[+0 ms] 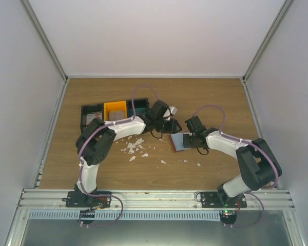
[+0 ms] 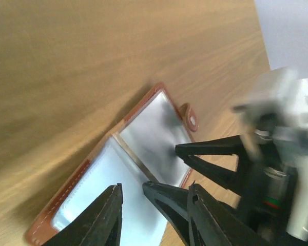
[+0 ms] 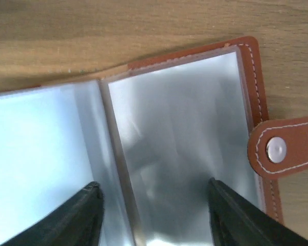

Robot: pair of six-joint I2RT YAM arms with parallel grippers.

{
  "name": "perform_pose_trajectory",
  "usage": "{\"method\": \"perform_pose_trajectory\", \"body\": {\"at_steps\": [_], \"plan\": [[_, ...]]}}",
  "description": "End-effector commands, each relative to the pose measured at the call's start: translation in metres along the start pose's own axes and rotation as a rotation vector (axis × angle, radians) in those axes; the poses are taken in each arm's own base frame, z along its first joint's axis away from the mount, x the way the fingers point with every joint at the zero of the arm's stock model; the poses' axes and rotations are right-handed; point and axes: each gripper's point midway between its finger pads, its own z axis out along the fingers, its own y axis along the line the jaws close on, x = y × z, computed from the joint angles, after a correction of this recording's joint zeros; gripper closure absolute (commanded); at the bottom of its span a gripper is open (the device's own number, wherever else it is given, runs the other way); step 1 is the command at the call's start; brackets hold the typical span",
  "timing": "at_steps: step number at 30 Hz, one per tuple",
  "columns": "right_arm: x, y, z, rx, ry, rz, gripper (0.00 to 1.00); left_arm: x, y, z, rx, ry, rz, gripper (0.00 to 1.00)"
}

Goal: Put the credit cards into the card holder
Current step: Open the card holder at the center of the board, then pick up the credit card from the storage box.

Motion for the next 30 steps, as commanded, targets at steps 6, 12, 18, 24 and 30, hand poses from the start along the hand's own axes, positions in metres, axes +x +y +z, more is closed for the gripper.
{"method": "perform_pose_trajectory", "body": {"at_steps": [6,12,18,24,30], "plan": [[-0.003,0.008,0.017,-0.028,0.027,-0.113,0.26,-0.045,0.037,-0.106,-0.357,-0.160,0.200,0.54],[0.024,0.006,0.030,0.033,0.133,-0.142,0.23,-0.050,0.055,-0.138,-0.437,-0.129,0.284,0.50],[0.032,0.007,0.036,0.043,0.158,-0.134,0.23,-0.045,0.079,-0.151,-0.472,-0.027,0.336,0.50],[0.030,0.016,0.041,-0.001,0.161,-0.130,0.23,-0.050,0.090,-0.156,-0.506,0.023,0.469,0.56],[0.038,0.020,0.046,-0.030,0.183,-0.125,0.24,-0.051,0.106,-0.134,-0.443,0.130,0.499,0.67]]}}
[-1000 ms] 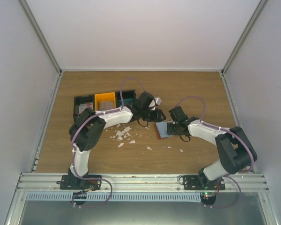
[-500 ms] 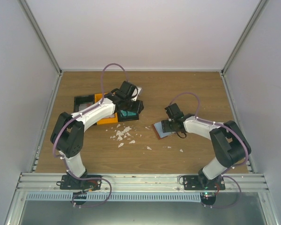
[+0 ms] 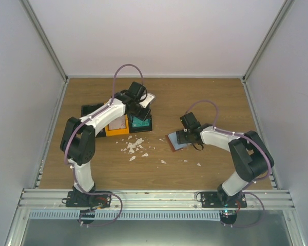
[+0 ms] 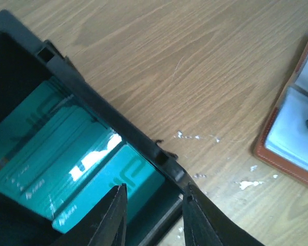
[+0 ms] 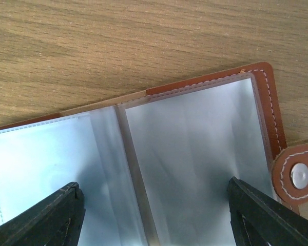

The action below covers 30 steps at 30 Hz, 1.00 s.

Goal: Put the credit cards into the card holder
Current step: Pick up the credit card from the storage box.

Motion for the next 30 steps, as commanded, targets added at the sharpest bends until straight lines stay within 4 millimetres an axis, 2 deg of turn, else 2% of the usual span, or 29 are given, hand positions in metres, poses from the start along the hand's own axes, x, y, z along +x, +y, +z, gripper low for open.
{"method": "perform_pose_trajectory", "body": {"at_steps": [1,7,13,17,22,30], "plan": [[0.060,0.004,0.026,-0.033,0.197,-0.019,0.24,0.002,-0.001,0.019,0.066,0.045,0.093,0.66],[0.061,0.008,0.028,-0.055,0.200,-0.012,0.24,0.011,0.022,0.045,-0.023,0.145,0.137,0.68],[0.063,0.008,0.032,-0.053,0.208,-0.005,0.24,0.021,0.033,0.059,-0.028,0.203,0.164,0.79],[0.064,0.007,0.034,-0.049,0.215,-0.005,0.24,0.030,0.031,0.064,-0.005,0.239,0.189,0.73],[0.063,0.008,0.036,-0.049,0.217,-0.001,0.25,0.028,0.034,0.067,-0.013,0.248,0.205,0.61],[0.067,0.007,0.037,-0.045,0.226,0.004,0.25,0.029,0.045,0.077,-0.063,0.262,0.212,0.53]]}}
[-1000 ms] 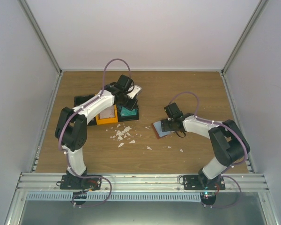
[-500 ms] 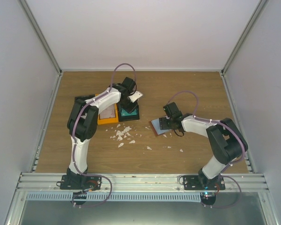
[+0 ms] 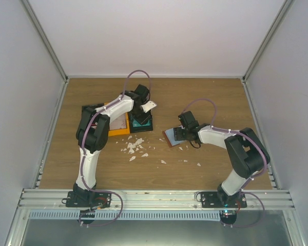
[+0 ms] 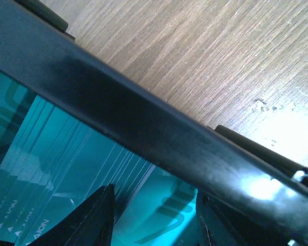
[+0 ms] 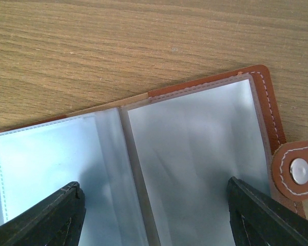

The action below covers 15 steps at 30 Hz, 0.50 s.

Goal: Put the credit cards into the card holder
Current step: Pick up the credit card from the storage box.

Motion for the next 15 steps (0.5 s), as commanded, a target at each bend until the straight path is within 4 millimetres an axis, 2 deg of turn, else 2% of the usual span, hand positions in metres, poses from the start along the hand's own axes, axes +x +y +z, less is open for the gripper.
{"method": "perform_pose_trajectory", "body": {"at_steps": [1,5,15], "plan": [[0.091,-0.006,0.019,-0.007,0.307,0.005,0.24,-0.001,0.011,0.007,-0.033,0.018,0.008,0.53],[0.091,-0.006,0.020,-0.007,0.304,0.008,0.25,0.003,0.008,0.004,-0.024,0.032,-0.001,0.60],[0.083,-0.003,0.018,-0.014,0.286,0.011,0.25,0.000,-0.009,-0.023,0.017,-0.002,-0.009,0.79]]}}
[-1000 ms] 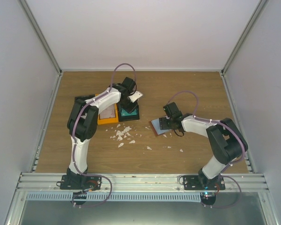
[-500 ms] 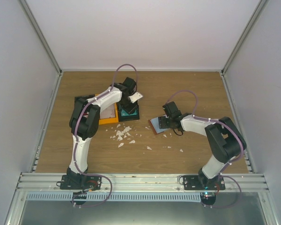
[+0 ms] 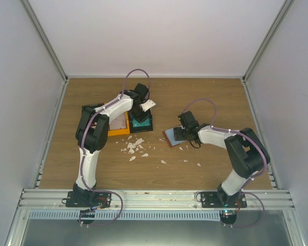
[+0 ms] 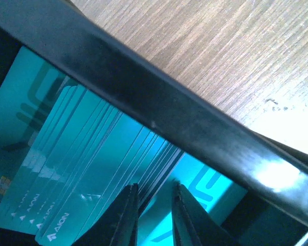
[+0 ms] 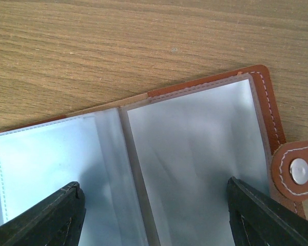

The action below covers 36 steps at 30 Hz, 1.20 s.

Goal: Put the credit cards into the card holder
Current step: Pick up the credit card from the storage box.

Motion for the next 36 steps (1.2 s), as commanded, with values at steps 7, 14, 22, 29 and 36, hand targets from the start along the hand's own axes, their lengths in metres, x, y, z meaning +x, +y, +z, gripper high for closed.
{"method": "perform_pose_trajectory", "body": {"at_steps": [7,14,22,29,36], "plan": [[0.082,-0.002,0.019,-0.017,0.284,0.007,0.25,0.007,-0.023,-0.031,0.054,0.002,-0.005,0.80],[0.082,-0.002,0.020,-0.018,0.283,0.004,0.25,0.012,-0.036,-0.043,0.087,0.004,0.006,0.79],[0.081,-0.001,0.021,-0.018,0.282,0.002,0.25,0.021,-0.048,-0.043,0.119,0.026,0.016,0.78],[0.083,-0.002,0.023,-0.017,0.286,0.000,0.25,0.025,-0.053,-0.044,0.140,0.032,0.029,0.71],[0.084,-0.002,0.024,-0.017,0.287,-0.001,0.25,0.025,-0.054,-0.043,0.145,0.038,0.039,0.56]]}}
